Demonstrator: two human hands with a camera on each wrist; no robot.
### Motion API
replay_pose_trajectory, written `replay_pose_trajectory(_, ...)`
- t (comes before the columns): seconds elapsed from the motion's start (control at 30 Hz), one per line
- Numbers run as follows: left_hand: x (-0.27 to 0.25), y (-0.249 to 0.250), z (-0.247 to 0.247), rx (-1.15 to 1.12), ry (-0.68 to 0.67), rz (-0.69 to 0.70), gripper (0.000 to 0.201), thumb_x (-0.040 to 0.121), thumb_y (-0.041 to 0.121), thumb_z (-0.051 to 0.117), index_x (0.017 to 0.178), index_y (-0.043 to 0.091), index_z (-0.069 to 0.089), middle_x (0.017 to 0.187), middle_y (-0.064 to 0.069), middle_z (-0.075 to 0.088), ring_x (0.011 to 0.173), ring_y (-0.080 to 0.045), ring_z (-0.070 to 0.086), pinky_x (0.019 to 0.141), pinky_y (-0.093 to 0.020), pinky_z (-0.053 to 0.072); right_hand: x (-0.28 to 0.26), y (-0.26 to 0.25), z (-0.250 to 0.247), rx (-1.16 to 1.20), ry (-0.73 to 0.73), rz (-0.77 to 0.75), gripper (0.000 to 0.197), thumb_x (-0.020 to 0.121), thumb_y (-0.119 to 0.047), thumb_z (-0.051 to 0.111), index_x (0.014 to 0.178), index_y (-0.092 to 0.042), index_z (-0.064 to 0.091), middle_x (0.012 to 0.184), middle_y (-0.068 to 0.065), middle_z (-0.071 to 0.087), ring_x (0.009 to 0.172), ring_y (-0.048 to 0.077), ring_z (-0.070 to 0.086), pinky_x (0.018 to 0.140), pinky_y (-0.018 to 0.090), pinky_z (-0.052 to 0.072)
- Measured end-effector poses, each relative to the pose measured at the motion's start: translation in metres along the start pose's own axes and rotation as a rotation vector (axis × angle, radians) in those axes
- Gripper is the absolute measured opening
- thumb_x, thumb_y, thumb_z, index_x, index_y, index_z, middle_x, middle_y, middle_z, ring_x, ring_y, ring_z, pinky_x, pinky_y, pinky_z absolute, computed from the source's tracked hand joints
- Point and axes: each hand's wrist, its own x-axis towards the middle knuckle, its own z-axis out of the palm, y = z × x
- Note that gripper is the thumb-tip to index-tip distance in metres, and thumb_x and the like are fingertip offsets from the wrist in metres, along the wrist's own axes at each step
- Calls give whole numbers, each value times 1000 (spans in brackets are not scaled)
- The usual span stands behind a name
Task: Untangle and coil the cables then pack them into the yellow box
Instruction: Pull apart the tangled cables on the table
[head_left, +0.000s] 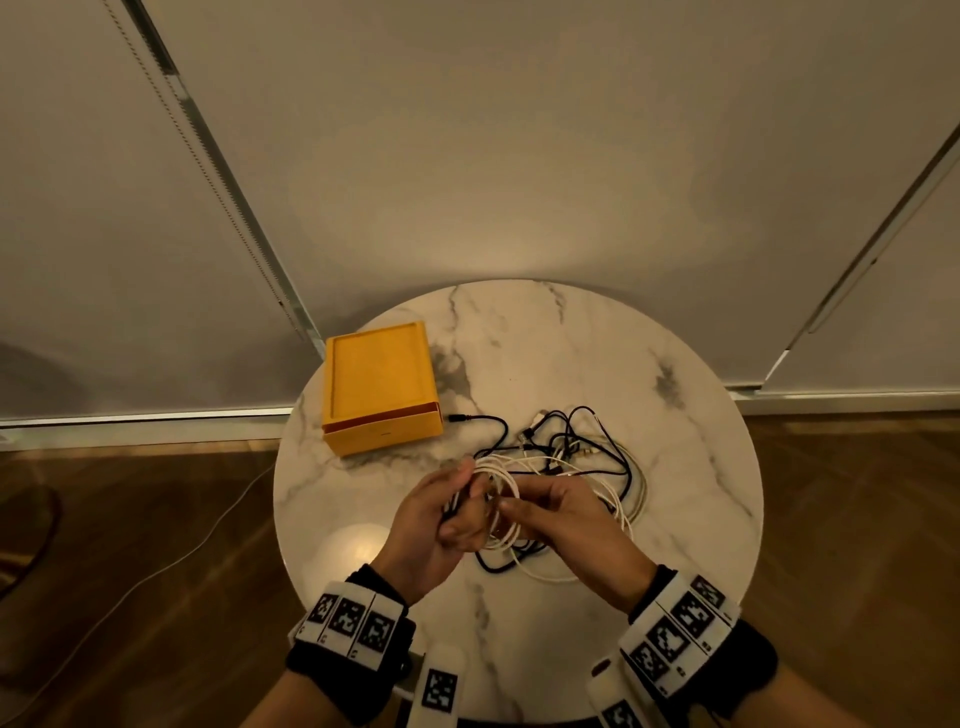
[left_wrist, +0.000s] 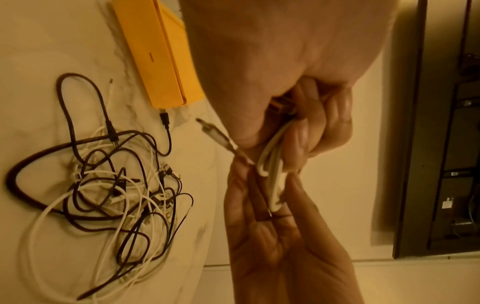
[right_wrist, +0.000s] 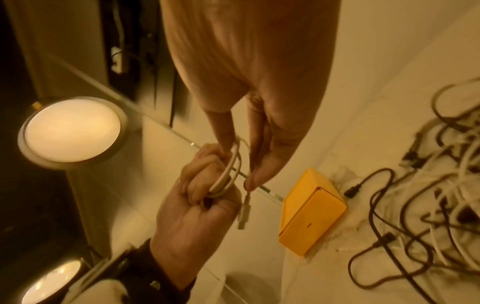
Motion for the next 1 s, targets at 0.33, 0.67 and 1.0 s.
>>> replay_pose_trajectory(0.33, 1, -7, 11, 548, 204, 418, 28, 95, 22, 48, 86, 0, 62, 53, -2, 46, 49, -16, 44, 49, -28, 47, 0, -1, 4, -14, 164, -210, 12, 87, 0, 63, 91, -5, 74, 84, 13, 75, 76, 20, 71, 72, 25, 55)
replay_pose_trajectory(0.67, 4, -6, 14, 736, 166, 542, 26, 97, 23, 49, 93, 6, 68, 67, 0, 65, 54, -3, 52, 48, -19, 42, -1, -4, 2, 465, 13, -108, 12, 78, -3, 69, 87, 4, 71, 71, 12, 69, 71, 19, 68, 73, 27, 54)
replay_pose_trajectory(1.0, 10, -4, -1, 929, 96, 535, 25, 86, 16, 70, 109, 18, 62, 90, 5, 70, 81, -10, 67, 71, -27, 53, 10, -4, -10, 480, -14, 2, 18, 84, -5, 60, 100, 4, 64, 67, 8, 65, 61, 15, 60, 65, 23, 52)
